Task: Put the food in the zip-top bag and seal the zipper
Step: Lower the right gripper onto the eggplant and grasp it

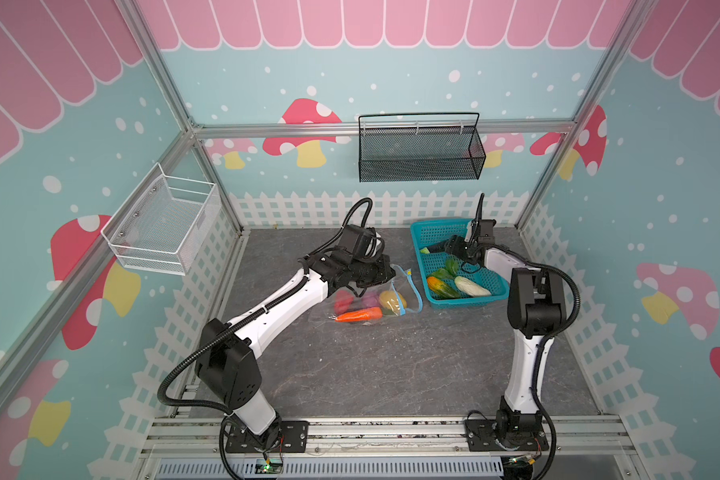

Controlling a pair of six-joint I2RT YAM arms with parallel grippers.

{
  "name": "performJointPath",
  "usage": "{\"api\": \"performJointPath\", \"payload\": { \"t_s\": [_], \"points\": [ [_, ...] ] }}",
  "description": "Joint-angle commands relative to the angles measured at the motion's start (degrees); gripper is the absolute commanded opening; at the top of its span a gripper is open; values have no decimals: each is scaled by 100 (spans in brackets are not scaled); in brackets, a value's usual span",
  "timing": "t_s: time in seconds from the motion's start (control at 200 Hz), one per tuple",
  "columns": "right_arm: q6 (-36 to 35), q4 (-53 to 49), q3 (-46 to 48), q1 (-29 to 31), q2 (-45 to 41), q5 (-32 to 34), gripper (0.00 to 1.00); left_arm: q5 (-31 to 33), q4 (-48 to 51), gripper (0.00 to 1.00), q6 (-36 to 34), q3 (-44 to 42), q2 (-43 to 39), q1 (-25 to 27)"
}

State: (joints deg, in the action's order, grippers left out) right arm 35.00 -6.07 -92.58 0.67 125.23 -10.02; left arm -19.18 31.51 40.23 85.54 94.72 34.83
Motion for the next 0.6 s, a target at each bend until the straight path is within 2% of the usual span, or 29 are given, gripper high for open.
{"api": "performJointPath", "payload": {
  "t_s": [0.0, 0.355, 0.595],
  "points": [
    [285, 167, -332, -58, 264, -51, 73, -72, 111, 0, -110, 166, 3, -55],
    [557, 170, -1131, -67, 922, -218, 67, -101, 114, 0, -103, 115, -48, -115],
    [783, 169, -1354, -71, 1249, -335, 67, -110, 117, 0, -94, 93, -76, -112]
  ]
}}
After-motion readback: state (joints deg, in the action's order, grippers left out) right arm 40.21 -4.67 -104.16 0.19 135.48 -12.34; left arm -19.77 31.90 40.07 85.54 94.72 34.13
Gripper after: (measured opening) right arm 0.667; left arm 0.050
